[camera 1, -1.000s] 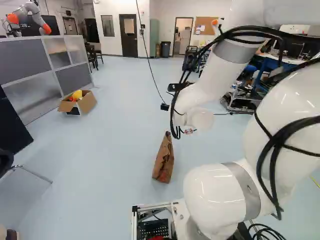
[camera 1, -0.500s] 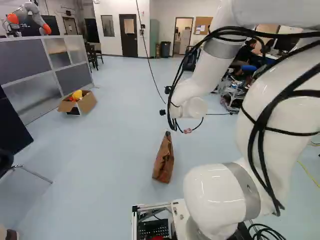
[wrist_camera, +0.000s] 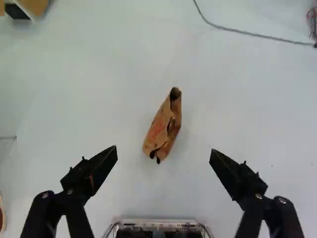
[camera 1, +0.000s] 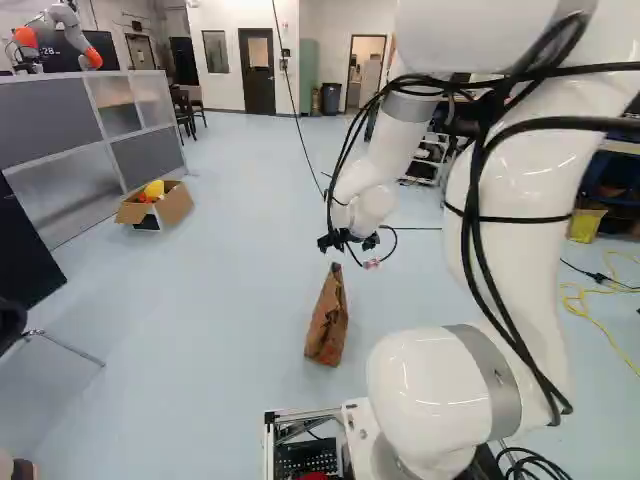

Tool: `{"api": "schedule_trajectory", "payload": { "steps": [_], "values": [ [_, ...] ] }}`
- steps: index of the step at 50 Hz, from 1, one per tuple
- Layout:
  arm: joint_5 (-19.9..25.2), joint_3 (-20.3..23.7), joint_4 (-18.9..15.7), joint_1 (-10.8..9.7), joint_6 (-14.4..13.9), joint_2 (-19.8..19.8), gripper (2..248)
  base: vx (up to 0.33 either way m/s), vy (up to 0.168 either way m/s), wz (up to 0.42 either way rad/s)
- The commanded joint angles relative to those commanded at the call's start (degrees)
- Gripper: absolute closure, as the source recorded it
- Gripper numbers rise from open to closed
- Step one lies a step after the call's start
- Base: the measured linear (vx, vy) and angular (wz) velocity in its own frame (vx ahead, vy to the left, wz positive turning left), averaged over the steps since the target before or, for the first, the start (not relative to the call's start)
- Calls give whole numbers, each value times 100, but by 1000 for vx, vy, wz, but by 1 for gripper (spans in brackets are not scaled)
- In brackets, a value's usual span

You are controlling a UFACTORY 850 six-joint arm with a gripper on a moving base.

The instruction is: Pick up the grocery bag from the ground

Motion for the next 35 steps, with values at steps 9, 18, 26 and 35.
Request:
{"api": "schedule_trajectory", "payload": {
  "steps": [9,18,26,35],
  "values": [
    [-662,-428,0,0,0,-584,3,0,0,0],
    [-1146,-853,0,0,0,-1143,3,0,0,0],
    [-1331,-1227,23,0,0,-1615,3,0,0,0],
    [-1454,-1651,199,0,0,-2126,3,0,0,0]
  ]
}}
